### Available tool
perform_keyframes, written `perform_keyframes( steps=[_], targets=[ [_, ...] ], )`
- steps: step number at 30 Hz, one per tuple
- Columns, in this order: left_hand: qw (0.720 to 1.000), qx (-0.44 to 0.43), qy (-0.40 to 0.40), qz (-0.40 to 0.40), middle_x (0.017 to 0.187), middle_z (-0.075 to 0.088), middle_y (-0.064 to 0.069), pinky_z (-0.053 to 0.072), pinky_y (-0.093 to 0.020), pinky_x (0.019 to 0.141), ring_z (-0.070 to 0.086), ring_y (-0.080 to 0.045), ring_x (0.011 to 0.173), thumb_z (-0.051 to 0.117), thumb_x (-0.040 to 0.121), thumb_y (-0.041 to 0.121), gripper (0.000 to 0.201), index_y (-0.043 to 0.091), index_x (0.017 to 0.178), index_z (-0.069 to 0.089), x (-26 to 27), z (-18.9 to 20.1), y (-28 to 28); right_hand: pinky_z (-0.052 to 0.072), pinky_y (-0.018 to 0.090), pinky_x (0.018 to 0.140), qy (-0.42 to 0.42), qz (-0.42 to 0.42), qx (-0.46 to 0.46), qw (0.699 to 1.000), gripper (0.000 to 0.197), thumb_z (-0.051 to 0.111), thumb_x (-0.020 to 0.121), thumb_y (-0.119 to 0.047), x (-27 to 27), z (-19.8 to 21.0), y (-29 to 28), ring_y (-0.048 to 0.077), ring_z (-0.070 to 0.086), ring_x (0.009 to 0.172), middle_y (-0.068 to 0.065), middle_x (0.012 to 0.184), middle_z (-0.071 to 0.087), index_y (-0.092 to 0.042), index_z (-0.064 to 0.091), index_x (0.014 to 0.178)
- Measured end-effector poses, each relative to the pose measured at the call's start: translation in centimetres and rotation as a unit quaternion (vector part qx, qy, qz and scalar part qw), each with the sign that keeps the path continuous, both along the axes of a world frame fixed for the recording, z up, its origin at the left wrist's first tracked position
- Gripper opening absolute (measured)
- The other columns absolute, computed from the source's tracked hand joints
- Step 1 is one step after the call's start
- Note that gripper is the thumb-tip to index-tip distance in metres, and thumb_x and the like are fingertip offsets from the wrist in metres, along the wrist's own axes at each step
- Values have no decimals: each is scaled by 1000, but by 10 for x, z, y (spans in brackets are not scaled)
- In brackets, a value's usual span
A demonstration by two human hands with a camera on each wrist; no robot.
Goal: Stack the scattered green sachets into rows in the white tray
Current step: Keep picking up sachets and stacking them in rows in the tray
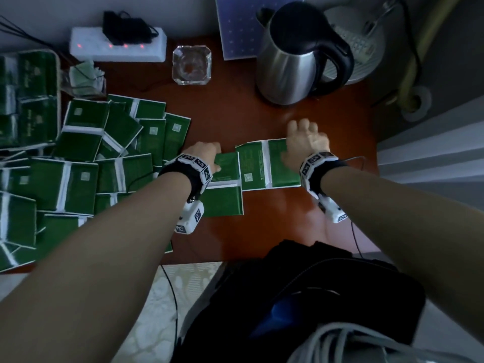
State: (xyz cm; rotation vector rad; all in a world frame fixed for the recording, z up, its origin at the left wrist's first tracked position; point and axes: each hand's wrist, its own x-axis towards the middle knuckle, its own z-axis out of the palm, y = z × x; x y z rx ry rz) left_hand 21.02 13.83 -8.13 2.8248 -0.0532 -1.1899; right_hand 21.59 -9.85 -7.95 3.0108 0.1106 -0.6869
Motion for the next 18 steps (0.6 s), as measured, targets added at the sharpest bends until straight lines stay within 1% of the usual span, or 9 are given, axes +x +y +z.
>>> perform_keyframes(
  steps=[2,3,5,7,9,11,14,16,18],
  targets=[
    [1000,0,2,1,123,63,-14,53,-40,88,63,-33,106,70,90,26,49,16,135,50,-2,2,7,47,44,87,-29,140,19,990,49,64,80,-15,5,3,7,31,46,111,12,123,44,-12,45,125],
    [1000,-1,8,0,125,62,-15,53,-40,90,62,-33,107,69,91,25,50,15,136,50,-4,2,11,46,44,90,-23,212,25,977,52,64,80,-12,8,5,14,30,45,113,11,125,43,-14,46,129],
    [1000,1,25,-6,127,61,-15,53,-40,90,62,-34,108,69,91,22,50,13,137,50,-11,3,19,43,46,96,11,346,22,938,64,71,79,-17,13,9,32,29,42,119,9,133,40,-20,44,137],
    [999,2,38,-14,126,62,-15,53,-39,89,63,-33,107,68,92,20,48,11,136,51,-17,2,28,40,47,101,58,434,5,899,75,78,77,-27,16,10,53,28,38,126,7,142,35,-26,40,142],
    [999,1,35,-20,125,63,-14,54,-40,88,63,-33,107,68,92,19,46,12,134,53,-24,0,35,38,47,101,94,483,-25,870,79,80,75,-33,16,8,71,27,34,129,6,145,31,-29,38,142],
    [1000,-1,21,-12,121,64,-13,54,-40,87,64,-32,104,67,92,18,43,14,132,53,-31,-4,40,37,46,101,107,509,-53,853,83,80,74,-35,13,3,84,28,34,129,7,147,29,-26,36,143],
    [1000,-3,-5,4,124,63,-11,52,-37,85,62,-32,107,67,91,17,44,17,133,52,-37,-9,43,37,45,101,105,515,-84,846,85,80,75,-34,11,-3,92,29,35,129,9,147,30,-20,33,145],
    [1000,-9,-15,9,129,59,-11,49,-36,87,60,-32,112,66,92,16,47,17,136,50,-39,-13,43,37,45,100,108,517,-91,844,83,80,75,-36,12,-5,93,29,37,127,8,143,35,-18,35,143],
    [1000,-17,-15,11,132,57,-12,49,-38,91,58,-32,114,66,92,14,48,17,136,49,-38,-14,44,37,44,100,105,514,-92,847,84,80,75,-40,14,-8,93,28,38,125,7,139,40,-18,36,142]
  ],
)
